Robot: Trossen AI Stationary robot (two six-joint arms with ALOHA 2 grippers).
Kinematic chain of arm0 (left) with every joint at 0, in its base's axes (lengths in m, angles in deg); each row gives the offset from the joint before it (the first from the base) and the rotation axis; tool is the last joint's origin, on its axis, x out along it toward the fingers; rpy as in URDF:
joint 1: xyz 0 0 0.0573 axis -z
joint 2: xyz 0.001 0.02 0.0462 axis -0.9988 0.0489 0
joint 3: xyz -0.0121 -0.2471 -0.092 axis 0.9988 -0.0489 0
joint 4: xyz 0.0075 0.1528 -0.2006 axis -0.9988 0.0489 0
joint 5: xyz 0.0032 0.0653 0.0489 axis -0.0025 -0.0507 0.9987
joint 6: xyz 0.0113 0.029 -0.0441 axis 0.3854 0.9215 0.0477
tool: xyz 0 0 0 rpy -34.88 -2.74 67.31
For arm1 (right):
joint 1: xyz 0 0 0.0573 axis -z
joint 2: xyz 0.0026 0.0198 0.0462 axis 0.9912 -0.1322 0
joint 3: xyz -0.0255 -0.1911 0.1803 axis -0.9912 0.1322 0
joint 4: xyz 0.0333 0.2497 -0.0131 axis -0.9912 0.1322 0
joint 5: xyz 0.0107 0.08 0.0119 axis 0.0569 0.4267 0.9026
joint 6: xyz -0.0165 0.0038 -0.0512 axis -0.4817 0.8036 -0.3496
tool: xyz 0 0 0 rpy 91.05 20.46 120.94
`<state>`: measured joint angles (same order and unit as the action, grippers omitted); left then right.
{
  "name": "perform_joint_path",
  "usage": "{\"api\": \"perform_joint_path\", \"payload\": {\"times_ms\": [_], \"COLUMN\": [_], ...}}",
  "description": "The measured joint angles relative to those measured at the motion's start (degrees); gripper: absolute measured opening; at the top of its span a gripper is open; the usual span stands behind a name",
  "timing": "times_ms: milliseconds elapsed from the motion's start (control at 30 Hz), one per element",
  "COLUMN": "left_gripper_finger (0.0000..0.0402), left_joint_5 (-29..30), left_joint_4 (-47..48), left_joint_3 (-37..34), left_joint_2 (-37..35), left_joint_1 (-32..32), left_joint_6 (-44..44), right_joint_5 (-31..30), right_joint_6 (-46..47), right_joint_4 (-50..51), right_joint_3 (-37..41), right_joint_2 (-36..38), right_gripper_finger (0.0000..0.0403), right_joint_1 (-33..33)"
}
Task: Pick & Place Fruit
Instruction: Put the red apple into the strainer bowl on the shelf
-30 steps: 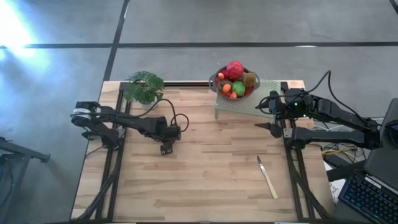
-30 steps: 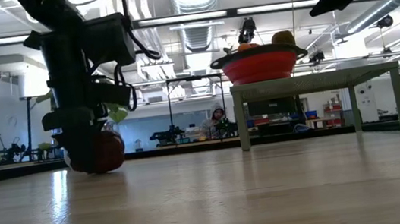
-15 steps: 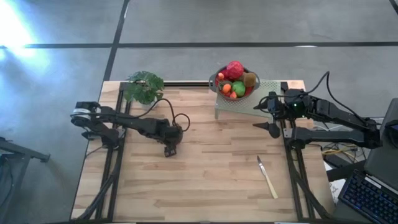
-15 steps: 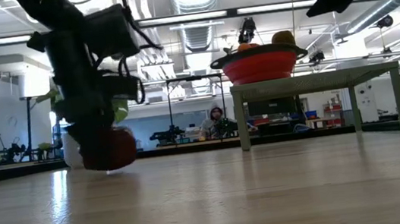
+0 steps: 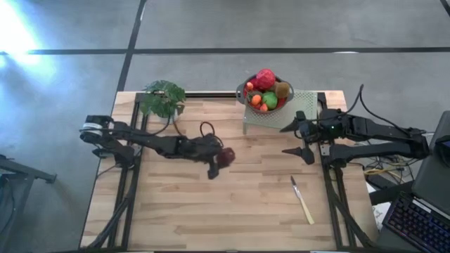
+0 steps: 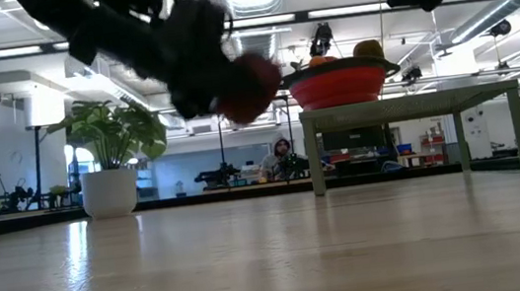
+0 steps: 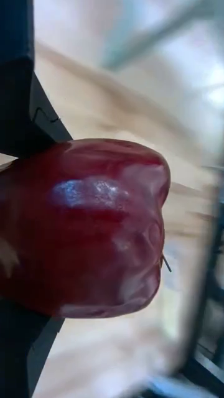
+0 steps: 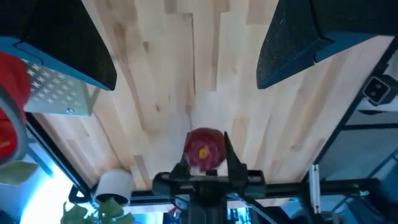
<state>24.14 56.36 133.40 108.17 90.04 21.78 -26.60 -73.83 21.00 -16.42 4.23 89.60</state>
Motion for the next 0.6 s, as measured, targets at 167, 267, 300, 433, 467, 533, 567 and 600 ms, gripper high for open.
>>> {"api": "perform_joint_path", "payload": {"times_ms": [167,267,300,433,467,533,567,600], "left_gripper_finger": [0.0277,0.0277,0.0277,0.0277,0.0277,0.0277,0.0277,0.0277], "left_joint_5": [0.3,0.4,0.4,0.6,0.6,1.1,1.6,2.2], "left_joint_4": [-13.3,-17.9,-19.0,-22.0,-22.1,-22.3,-22.2,-21.9], "left_joint_3": [0.0,0.3,0.5,2.8,3.7,6.1,7.2,8.3], "left_joint_2": [0.0,0.4,0.7,3.5,4.4,6.6,7.6,8.7], "left_joint_1": [0.2,0.2,0.2,0.8,1.0,1.5,1.7,1.9], "left_joint_6": [2.1,1.5,1.0,0.8,1.2,2.3,2.9,3.8], "right_joint_5": [-0.2,-0.4,-0.8,-3.3,-3.5,-4.1,-4.8,-4.8], "right_joint_6": [0.8,1.0,1.0,0.5,0.5,0.4,0.3,0.1], "right_joint_4": [-2.9,-4.1,-4.4,-5.5,-6.1,-6.8,-6.8,-7.4], "right_joint_3": [0.2,0.3,0.3,0.3,0.3,0.3,0.3,0.3], "right_joint_2": [0.0,0.0,-0.1,-1.2,-1.8,-2.6,-3.2,-3.7], "right_gripper_finger": [0.0382,0.0382,0.0382,0.0382,0.0382,0.0382,0.0382,0.0382], "right_joint_1": [-2.0,-2.5,-2.5,-3.0,-3.0,-3.1,-3.2,-3.3]}}
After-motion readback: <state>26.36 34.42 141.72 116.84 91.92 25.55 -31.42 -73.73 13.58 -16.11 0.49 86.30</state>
